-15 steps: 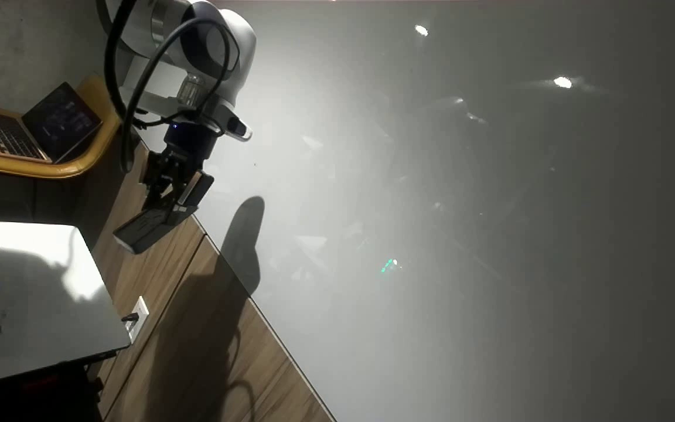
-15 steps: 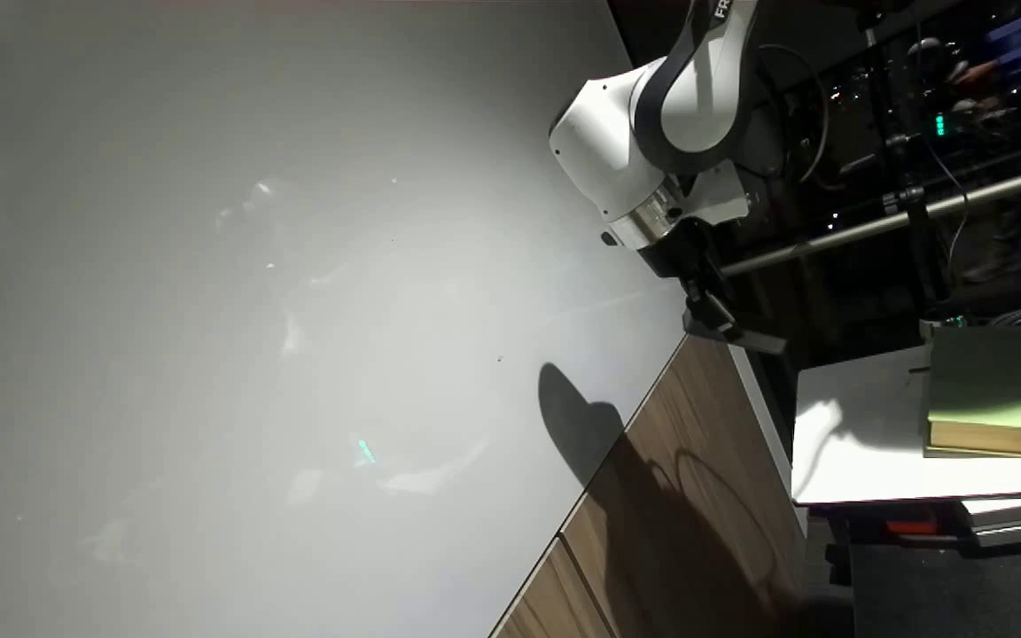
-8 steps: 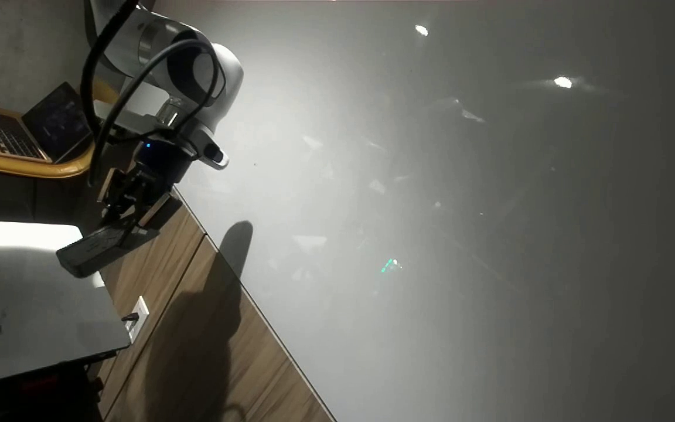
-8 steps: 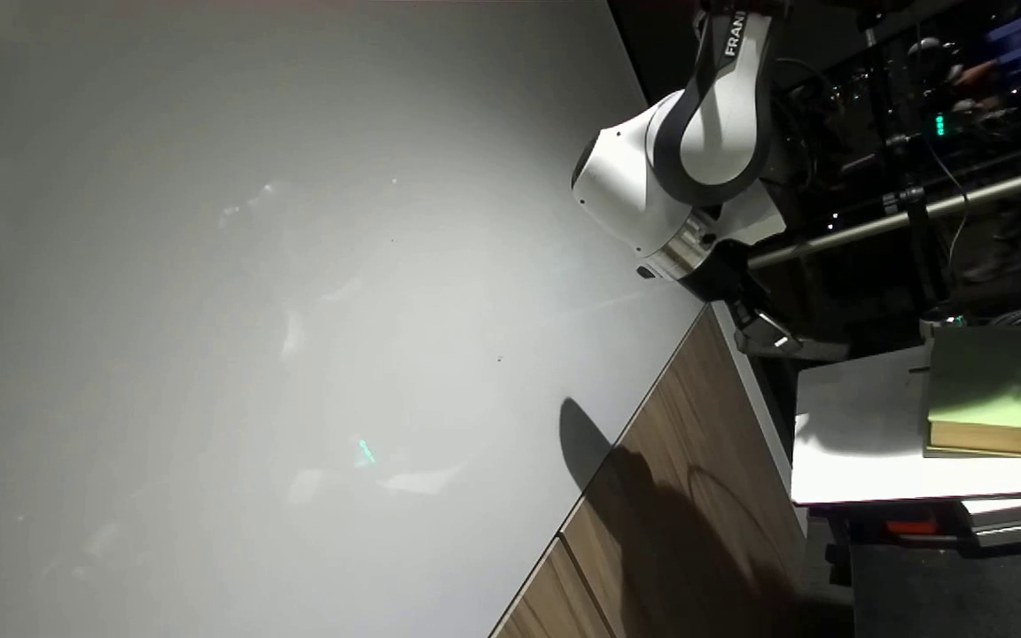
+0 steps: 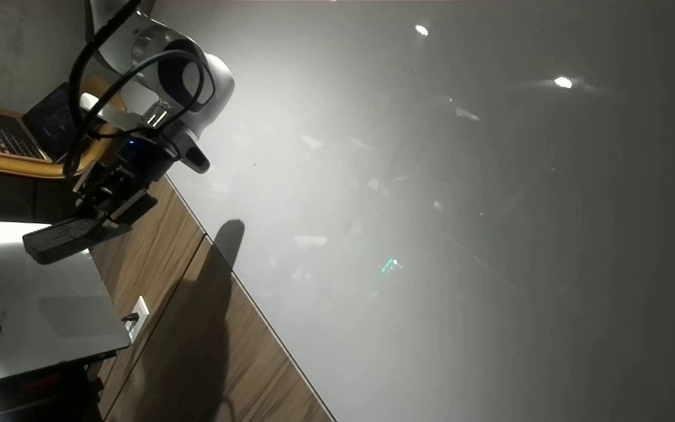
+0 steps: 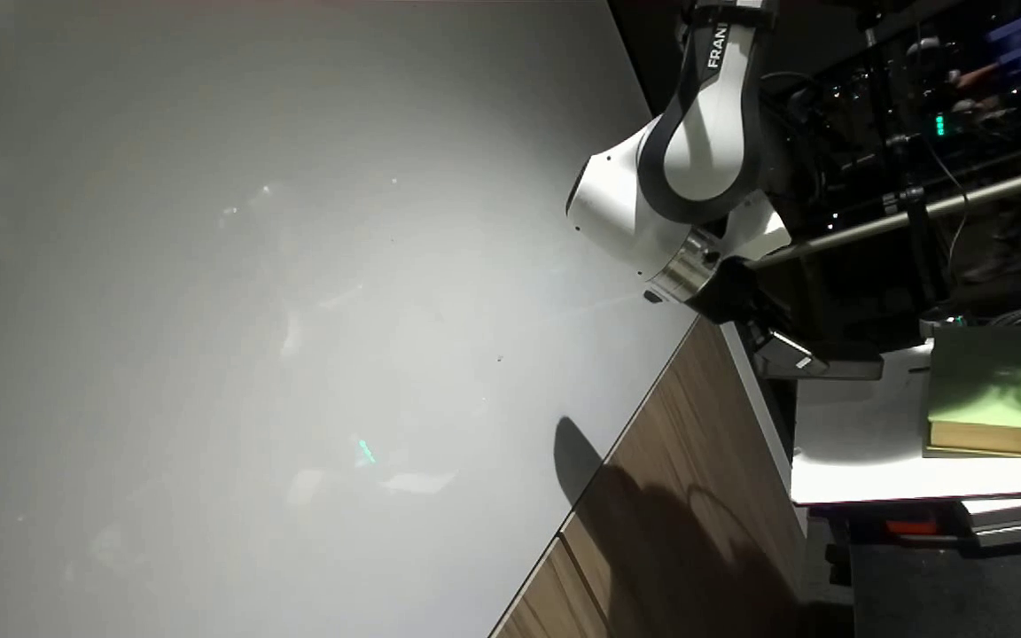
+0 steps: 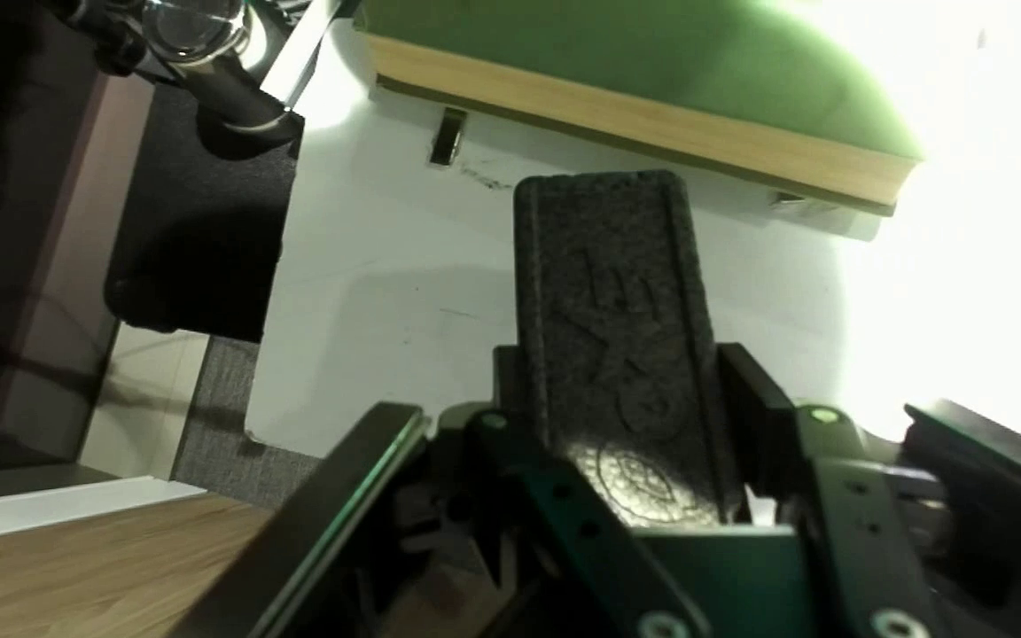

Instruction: Use the eraser to wipe the whiteboard.

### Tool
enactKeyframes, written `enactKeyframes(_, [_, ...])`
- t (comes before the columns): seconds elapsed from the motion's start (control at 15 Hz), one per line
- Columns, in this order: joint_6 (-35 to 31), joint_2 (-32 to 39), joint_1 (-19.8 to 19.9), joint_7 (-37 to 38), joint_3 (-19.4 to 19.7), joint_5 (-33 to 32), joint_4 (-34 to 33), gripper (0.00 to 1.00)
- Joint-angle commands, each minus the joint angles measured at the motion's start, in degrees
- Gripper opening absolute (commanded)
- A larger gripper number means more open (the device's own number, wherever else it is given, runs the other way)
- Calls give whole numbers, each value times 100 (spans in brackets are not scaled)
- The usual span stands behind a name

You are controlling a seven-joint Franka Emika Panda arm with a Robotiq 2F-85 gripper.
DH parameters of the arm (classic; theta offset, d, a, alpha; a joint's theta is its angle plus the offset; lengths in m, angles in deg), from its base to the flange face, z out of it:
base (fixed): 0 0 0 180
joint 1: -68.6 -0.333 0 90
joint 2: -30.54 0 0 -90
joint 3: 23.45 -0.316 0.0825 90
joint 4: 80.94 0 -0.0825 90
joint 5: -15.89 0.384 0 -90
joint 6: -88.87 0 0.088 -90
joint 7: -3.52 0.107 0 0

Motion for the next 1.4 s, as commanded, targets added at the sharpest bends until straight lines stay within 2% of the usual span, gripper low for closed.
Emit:
enactKeyframes(0.0, [335, 462, 58, -198, 77, 460, -528, 29])
enactKeyframes(0.47, [595, 1201, 230, -91, 321, 760, -1223, 29])
enactKeyframes(1.33, [768, 1734, 216, -119, 342, 996, -1421, 29])
